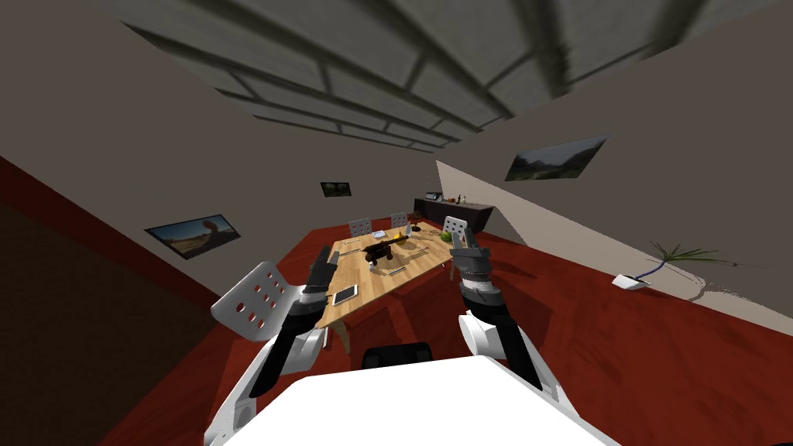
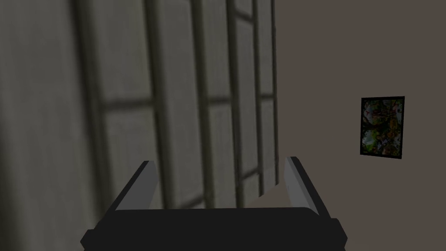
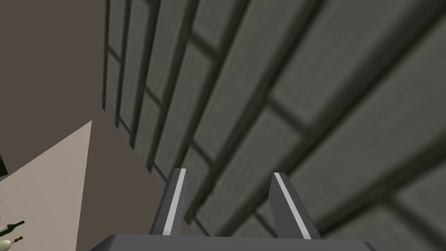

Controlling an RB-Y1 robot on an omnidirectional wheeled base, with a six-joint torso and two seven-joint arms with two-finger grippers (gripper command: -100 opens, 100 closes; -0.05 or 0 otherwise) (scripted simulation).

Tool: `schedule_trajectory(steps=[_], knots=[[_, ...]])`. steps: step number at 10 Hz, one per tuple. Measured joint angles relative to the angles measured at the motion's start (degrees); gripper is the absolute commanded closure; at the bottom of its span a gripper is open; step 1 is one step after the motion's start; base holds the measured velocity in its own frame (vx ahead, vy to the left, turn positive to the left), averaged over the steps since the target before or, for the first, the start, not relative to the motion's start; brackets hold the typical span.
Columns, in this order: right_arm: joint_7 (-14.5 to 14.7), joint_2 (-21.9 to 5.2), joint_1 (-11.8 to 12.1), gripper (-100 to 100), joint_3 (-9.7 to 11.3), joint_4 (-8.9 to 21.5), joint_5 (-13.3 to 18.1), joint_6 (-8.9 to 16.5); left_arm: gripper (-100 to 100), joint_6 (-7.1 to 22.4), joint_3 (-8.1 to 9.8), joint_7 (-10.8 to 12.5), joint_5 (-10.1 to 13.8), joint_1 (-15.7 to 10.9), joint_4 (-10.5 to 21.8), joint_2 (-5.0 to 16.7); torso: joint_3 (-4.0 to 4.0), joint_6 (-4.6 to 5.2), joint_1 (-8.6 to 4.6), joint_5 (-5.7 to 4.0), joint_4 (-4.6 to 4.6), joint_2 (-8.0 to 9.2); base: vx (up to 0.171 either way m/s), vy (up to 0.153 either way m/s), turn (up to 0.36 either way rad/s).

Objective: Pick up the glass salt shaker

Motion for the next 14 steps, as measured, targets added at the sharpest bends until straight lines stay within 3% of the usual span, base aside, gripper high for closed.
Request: schedule_trajectory(steps=[2, 6, 12, 14], knots=[[0.0, 0.0, 0.0, 0, 0.0, 0.0, 0.0, 0.0, -100, 0.3, -0.19, -1.1, -0.6, -1.8, 4.4, 1.0, -0.03, 0.02, -0.07, -0.01, -0.01, -0.05, -0.053, -0.077, -0.132], [0.0, 0.0, 0.0, 0, 0.0, 0.0, 0.0, 0.0, -100, 3.8, -0.13, -3.3, -1.7, -5.8, 11.4, 3.3, -0.03, 0.01, 0.00, 0.00, -0.01, -0.05, -0.049, -0.074, -0.097], [0.0, 0.0, 0.0, 0, 0.0, 0.0, 0.0, 0.0, -100, 8.0, -0.51, -6.1, -3.6, -9.3, 18.9, 4.9, -0.09, -0.02, 0.07, 0.01, -0.04, -0.16, -0.011, -0.048, -0.063], [0.0, 0.0, 0.0, 0, 0.0, 0.0, 0.0, 0.0, -100, 9.4, -0.39, -7.1, -4.5, -11.1, 22.8, 5.9, -0.11, 0.01, -0.07, -0.02, -0.04, -0.20, 0.007, -0.073, -0.092]])
